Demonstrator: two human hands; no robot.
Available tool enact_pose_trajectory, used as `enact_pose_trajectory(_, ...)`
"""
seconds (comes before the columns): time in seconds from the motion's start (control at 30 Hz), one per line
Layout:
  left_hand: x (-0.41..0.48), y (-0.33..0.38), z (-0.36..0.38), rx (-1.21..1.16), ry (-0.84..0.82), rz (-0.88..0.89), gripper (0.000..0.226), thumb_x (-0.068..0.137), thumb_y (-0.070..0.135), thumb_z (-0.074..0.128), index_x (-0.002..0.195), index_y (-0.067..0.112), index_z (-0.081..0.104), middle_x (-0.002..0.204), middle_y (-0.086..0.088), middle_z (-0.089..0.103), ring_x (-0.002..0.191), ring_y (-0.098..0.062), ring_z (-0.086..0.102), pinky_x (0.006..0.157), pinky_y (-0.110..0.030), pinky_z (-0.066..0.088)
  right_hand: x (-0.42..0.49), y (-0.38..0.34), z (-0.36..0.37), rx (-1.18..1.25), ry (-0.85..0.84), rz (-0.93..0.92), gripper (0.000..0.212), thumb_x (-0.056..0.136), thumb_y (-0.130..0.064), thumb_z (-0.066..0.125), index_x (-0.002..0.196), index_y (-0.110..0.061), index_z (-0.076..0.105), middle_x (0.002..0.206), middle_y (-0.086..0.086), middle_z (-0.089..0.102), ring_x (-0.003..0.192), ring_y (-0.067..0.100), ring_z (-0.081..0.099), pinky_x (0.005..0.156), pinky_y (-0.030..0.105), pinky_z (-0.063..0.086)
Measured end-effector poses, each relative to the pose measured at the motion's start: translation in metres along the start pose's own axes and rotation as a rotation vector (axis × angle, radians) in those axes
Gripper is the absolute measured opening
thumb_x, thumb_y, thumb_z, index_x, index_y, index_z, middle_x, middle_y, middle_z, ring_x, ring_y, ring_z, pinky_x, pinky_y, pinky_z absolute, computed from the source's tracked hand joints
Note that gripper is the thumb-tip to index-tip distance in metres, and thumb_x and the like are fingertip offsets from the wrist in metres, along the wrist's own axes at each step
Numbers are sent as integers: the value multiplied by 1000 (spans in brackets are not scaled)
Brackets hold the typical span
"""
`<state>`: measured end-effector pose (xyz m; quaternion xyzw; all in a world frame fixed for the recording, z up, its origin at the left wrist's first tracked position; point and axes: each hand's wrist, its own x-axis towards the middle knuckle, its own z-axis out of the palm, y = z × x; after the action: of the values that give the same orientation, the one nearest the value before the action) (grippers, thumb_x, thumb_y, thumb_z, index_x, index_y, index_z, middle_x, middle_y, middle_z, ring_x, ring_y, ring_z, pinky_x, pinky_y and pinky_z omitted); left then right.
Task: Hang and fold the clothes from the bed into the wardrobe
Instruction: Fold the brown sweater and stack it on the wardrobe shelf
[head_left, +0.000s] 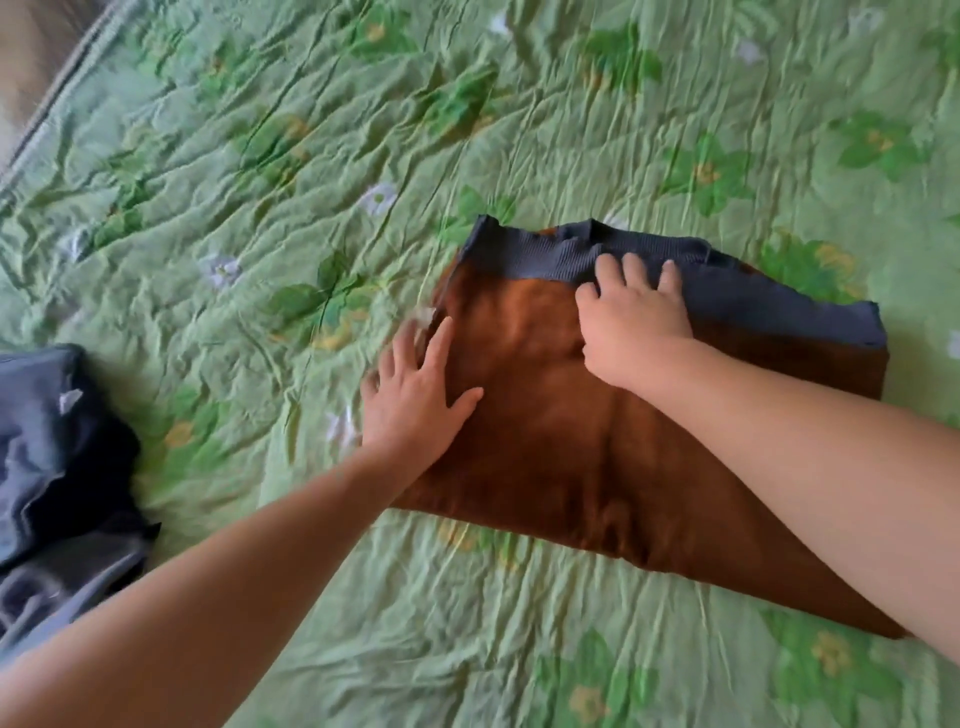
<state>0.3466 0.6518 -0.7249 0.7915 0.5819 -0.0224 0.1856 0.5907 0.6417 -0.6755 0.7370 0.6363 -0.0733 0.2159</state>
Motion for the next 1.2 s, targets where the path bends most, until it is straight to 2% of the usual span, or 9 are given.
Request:
enact_pose_trajectory(0.1, -37, -38, -9, -232, -67, -226, 84, 82, 64, 65, 150, 29, 29, 132, -4, 54, 118, -26, 56, 90, -42, 51, 14, -54, -34, -13, 154, -365, 70, 90, -7, 55, 152, -25, 27, 156, 11, 25, 147, 34, 19, 118, 66, 12)
enact_pose_trajectory(0.2, -50, -56, -16, -430, -156, -301, 48, 77, 58, 72, 111, 26, 61, 97, 5, 67, 83, -10, 64, 65, -27, 53, 38, -95, -52, -239, 73, -595, 67, 93, -12, 58, 153, -27, 31, 164, 7, 20, 155, 30, 2, 117, 71, 0)
enact_pose_trajectory(0.3, -61, -58, -18, -652, -202, -317, 26, 76, 44, 77, 89, 26, 64, 81, 6, 67, 73, -11, 66, 63, -28, 55, 51, -112, -57, -371, 42, -603, 60, 88, -12, 60, 143, -22, 40, 134, 4, 57, 138, 28, 42, 114, 76, 3)
enact_pose_trajectory(0.37, -73, -52, -23, -759, -162, -302, 24, 75, 36, 78, 90, 25, 64, 81, 5, 68, 75, -12, 67, 65, -29, 55, 48, -112, -63, -374, 34, -578, 62, 85, -10, 57, 141, -27, 37, 118, 1, 64, 119, 27, 56, 111, 72, 11)
enact_pose_trajectory(0.57, -115, 19, -59, -796, -68, -10, 40, 76, 23, 74, 111, 28, 53, 76, 6, 66, 68, -7, 63, 62, -31, 52, 4, -32, -85, -364, 96, -578, 24, 83, -15, 55, 102, -29, 57, 92, -4, 52, 100, 23, 53, 96, 54, 30)
enact_pose_trajectory(0.73, -147, 148, -67, -632, -136, 293, 48, 76, 24, 67, 121, 27, 51, 109, 5, 61, 93, -18, 62, 76, -34, 51, -68, 96, -73, -347, 160, -488, 39, 74, -12, 57, 110, -25, 52, 102, 5, 46, 104, 28, 45, 97, 49, 34)
enact_pose_trajectory(0.93, -166, 294, 4, -419, -239, 443, 39, 84, 19, 61, 119, 13, 47, 108, -10, 51, 91, -36, 58, 68, -43, 47, -123, 208, 15, -393, 118, -233, 43, 84, -4, 44, 123, -24, 47, 114, 11, 43, 114, 32, 43, 104, 54, 31)
enact_pose_trajectory(1.1, -174, 324, 79, -204, -531, 488, 63, 93, 27, 61, 146, 9, 35, 128, -13, 39, 122, -36, 45, 94, -49, 50, -143, 226, 100, -253, -112, -91, 46, 100, -16, 36, 142, -34, 34, 139, 15, 34, 129, 36, 39, 109, 58, 30)
enact_pose_trajectory(1.2, -186, 310, 83, -321, -465, 547, 65, 94, 39, 58, 150, 17, 35, 128, -7, 44, 120, -28, 48, 96, -44, 50, -141, 223, 106, 102, -66, 41, 34, 95, -14, 46, 121, -34, 51, 127, 10, 42, 112, 38, 51, 97, 51, 41)
